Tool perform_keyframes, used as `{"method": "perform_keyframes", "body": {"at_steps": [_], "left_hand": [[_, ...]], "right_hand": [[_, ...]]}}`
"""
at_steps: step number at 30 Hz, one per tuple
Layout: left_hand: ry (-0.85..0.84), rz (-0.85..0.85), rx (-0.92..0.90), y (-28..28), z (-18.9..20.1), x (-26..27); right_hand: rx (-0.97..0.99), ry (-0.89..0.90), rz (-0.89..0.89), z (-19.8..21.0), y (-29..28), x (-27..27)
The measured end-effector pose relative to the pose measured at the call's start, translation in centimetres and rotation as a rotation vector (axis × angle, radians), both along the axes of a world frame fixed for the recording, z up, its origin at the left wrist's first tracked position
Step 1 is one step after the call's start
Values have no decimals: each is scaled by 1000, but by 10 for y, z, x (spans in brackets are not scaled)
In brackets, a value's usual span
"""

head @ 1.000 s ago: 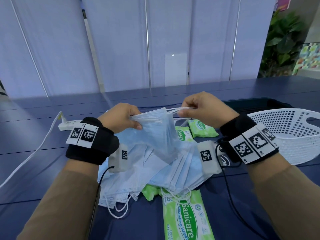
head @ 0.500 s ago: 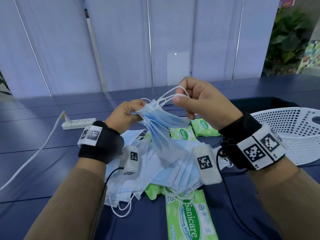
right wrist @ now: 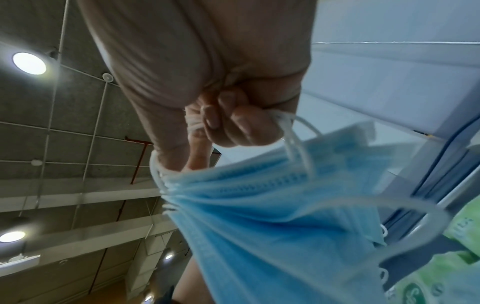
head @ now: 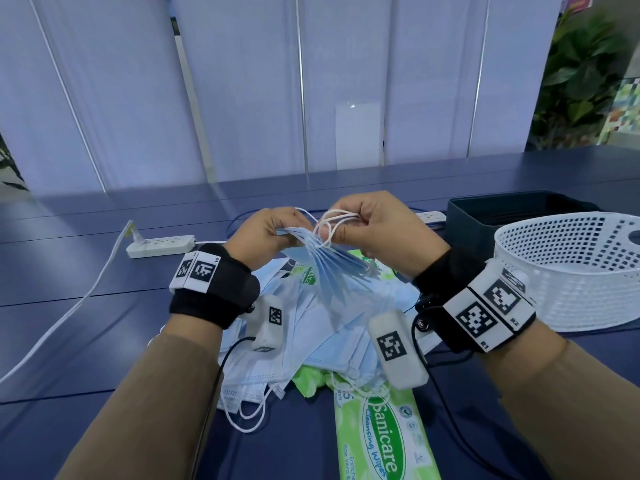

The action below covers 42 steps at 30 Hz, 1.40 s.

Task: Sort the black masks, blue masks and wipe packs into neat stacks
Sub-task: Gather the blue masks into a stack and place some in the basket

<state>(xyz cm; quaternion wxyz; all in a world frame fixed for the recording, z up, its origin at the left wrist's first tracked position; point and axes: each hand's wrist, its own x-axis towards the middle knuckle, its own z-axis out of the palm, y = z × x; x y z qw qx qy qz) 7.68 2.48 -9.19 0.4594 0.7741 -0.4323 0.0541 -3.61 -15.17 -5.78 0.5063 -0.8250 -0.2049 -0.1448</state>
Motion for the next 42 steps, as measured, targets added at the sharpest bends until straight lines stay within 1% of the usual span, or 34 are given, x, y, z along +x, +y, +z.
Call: {"method": "perform_keyframes", "body": {"at_steps": [3,5,7,8,10,13,16,21,23,27,31,34,38,40,42], "left_hand": [[-5,20,0,0,-2,3],[11,29,-15,0,-4,7],[11,71,17,2,-6,11],[7,94,39,3,-8,14],[-8,133,70,4,-9,16],[-34,176,94,4,-9,19],[-69,186,115,4,-8,18],[-132,178,81,4,-6,15],[-148,166,79,3,-5,16],[-176,191,105,2,-5,16],[-249,189,178,-1,-4,15],[-279,221,195,0,-3,14],[-210,282,117,9,-8,21],[-193,290,112,12,-9,24],[-152,277,100,11,-9,24]], "right_hand": [[26,-21,-40,0,-3,4],[147,2,-37,0,-5,6],[319,31,-17,2,-7,8],[375,34,-7,4,-8,8],[418,28,7,5,-10,8],[397,50,0,3,-12,11],[347,86,-22,0,-15,13],[119,63,-79,-2,-20,14],[97,67,-85,-2,-19,13],[102,83,-60,-3,-14,12],[212,46,-78,-6,-8,13],[227,14,-88,-1,-10,13],[240,-28,-51,10,-23,10],[244,-39,-1,13,-26,8],[306,-22,70,16,-28,6]]}}
